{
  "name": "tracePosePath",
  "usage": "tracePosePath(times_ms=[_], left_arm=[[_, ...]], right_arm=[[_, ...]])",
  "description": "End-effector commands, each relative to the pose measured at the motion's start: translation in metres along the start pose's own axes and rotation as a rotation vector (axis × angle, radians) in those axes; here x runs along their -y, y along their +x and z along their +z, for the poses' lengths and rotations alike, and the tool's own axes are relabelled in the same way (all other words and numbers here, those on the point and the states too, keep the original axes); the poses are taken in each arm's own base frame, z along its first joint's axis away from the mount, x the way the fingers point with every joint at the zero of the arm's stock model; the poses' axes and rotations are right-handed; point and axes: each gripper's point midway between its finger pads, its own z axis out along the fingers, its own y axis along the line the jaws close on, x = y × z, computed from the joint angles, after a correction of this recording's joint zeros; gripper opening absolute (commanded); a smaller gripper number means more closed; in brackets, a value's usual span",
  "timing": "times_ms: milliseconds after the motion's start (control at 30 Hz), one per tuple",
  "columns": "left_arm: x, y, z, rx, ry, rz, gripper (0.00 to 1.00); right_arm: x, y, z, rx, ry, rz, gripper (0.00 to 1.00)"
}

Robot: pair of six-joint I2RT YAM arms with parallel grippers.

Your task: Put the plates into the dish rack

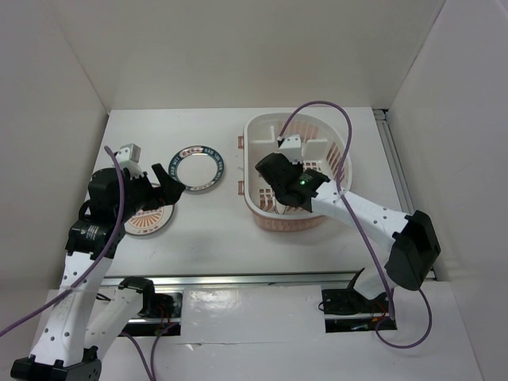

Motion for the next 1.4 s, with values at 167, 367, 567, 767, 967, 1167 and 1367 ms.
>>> tracePosePath(times_ms=[167,367,567,767,967,1167,1367], left_arm=[[0.0,-0.005,0.0,0.033,0.008,0.035,1.0],[-0.002,-0.003,-0.001,0.037,0.0,0.035,1.0],[-0.002,-0.003,-0.001,0.037,0.0,0.035,1.0],[-0.015,-0.003,0.006,0.03,-0.071,0.017,1.0],[-0.043,0.002,0.011,0.004,-0.233,-0.079,1.0],[-0.101,0.012,0.017,-0.01,-0.415,-0.3,1.0],[-0.137,0.058,0.033,-0.066,-0.442,-0.629,1.0]], right_arm=[[-0.012,0.01,-0.01,0.004,-0.013,0.022,0.18],[-0.023,0.006,-0.022,0.028,-0.013,0.027,0.53],[-0.02,0.002,-0.03,0.036,0.005,0.031,0.59],[-0.011,-0.021,-0.057,0.09,0.027,0.051,0.81],[0.006,-0.058,-0.105,0.204,0.031,0.108,1.0],[0.001,-0.081,-0.146,0.279,-0.088,0.093,1.0],[-0.024,-0.089,-0.164,0.298,-0.307,0.031,1.0]])
